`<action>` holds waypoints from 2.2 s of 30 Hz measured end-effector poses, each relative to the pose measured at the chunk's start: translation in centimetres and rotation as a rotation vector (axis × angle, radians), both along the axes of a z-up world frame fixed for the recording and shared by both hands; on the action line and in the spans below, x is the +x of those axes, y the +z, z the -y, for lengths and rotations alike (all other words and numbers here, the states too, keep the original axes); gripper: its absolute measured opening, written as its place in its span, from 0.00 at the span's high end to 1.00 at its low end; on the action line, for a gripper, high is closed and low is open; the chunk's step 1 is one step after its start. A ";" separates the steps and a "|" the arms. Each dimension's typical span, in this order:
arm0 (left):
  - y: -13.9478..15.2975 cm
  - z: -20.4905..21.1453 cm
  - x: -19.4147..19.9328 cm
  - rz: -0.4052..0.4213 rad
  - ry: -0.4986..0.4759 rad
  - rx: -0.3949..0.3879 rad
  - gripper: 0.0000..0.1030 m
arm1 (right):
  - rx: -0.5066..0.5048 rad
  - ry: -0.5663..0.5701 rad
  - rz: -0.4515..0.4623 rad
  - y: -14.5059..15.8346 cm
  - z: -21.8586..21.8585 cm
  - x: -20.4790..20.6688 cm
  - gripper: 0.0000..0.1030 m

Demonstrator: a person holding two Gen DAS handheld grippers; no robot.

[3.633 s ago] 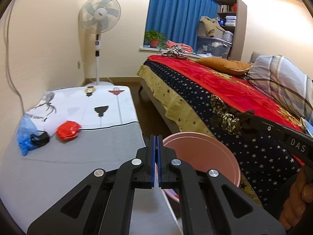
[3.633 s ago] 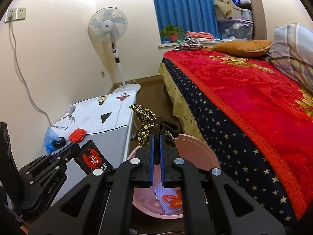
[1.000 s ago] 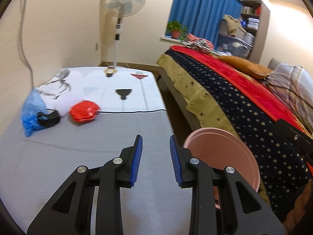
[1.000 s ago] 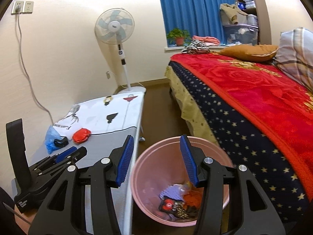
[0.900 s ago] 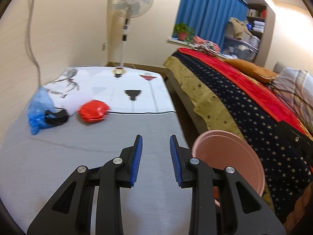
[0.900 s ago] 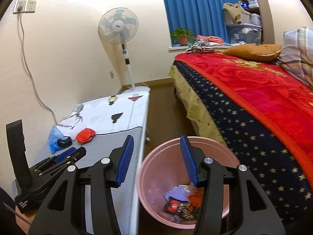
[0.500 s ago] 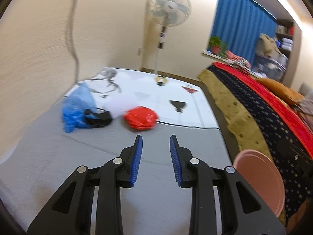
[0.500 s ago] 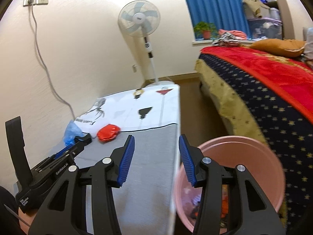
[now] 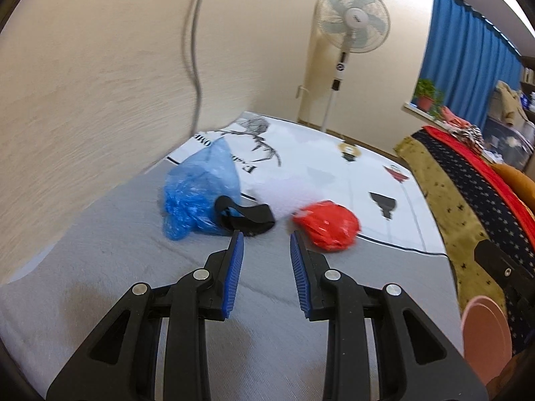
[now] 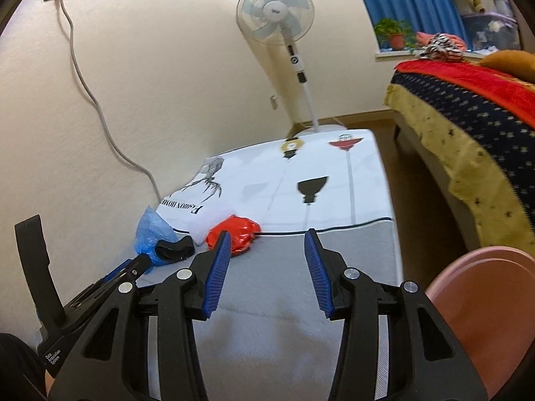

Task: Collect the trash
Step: 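Move both grippers back toward the red bag and blue bag on the mattress, then grasp the red bag with the right gripper while the left grasps the black strap, then lift the red bag toward the pink bin with the right gripper while the left carries the strap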

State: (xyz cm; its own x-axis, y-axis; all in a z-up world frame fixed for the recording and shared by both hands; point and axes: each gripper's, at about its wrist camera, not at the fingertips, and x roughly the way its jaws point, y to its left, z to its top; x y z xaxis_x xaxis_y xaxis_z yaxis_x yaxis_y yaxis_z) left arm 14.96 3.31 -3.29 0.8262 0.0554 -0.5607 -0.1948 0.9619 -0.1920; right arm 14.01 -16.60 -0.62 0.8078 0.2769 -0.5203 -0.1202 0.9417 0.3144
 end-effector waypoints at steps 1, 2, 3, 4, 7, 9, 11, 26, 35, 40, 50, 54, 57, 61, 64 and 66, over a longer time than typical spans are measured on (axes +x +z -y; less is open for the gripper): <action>-0.2 -0.4 0.5 -0.004 0.014 -0.005 0.72 | 0.003 0.007 -0.006 -0.3 -0.3 0.5 0.56; -0.4 -0.7 0.8 -0.007 0.022 -0.009 0.72 | 0.007 0.016 -0.014 -0.6 -0.6 1.2 0.56; -0.5 -0.9 1.1 -0.009 0.032 -0.012 0.72 | 0.010 0.022 -0.019 -0.9 -0.8 1.6 0.56; -0.7 -1.2 1.5 -0.011 0.043 -0.016 0.72 | 0.013 0.030 -0.027 -1.2 -1.1 2.1 0.56; -1.1 -2.0 2.7 -0.018 0.074 -0.031 0.72 | 0.020 0.052 -0.057 -2.4 -2.0 4.0 0.56; -1.4 -2.5 3.3 -0.022 0.093 -0.043 0.72 | 0.016 0.066 -0.070 -3.0 -2.7 5.3 0.55; -1.5 -2.9 3.9 -0.021 0.108 -0.052 0.72 | 0.013 0.075 -0.079 -3.5 -3.2 6.3 0.54; -3.1 -4.8 7.2 -0.097 0.132 -0.103 0.70 | 0.009 0.163 -0.271 -7.4 -6.9 13.5 0.43; -4.0 -5.0 7.5 -0.141 0.088 -0.153 0.91 | -0.012 0.198 -0.247 -7.0 -7.6 12.5 0.68; -3.4 -4.5 6.4 -0.120 0.071 -0.142 0.91 | -0.006 0.178 -0.215 -6.0 -7.0 10.4 0.71; -1.2 -2.8 3.1 -0.064 -0.005 -0.109 0.91 | -0.040 0.075 -0.177 -2.9 -3.5 4.4 0.75; -0.3 -2.4 1.5 -0.049 -0.032 -0.110 0.91 | -0.063 0.043 -0.158 -1.4 -1.8 1.3 0.75; 0.1 -2.1 0.4 -0.044 -0.070 -0.127 0.91 | -0.066 0.022 -0.148 -0.3 -0.6 -0.7 0.75; -0.4 -0.6 -0.9 -0.083 -0.167 -0.172 0.91 | -0.068 0.002 -0.127 1.2 0.7 -3.4 0.76; -1.6 1.1 -2.1 -0.131 -0.241 -0.181 0.91 | -0.059 -0.018 -0.113 2.0 1.9 -5.7 0.76; -2.3 2.2 -2.6 -0.148 -0.274 -0.177 0.91 | -0.043 -0.034 -0.112 2.2 2.8 -7.2 0.76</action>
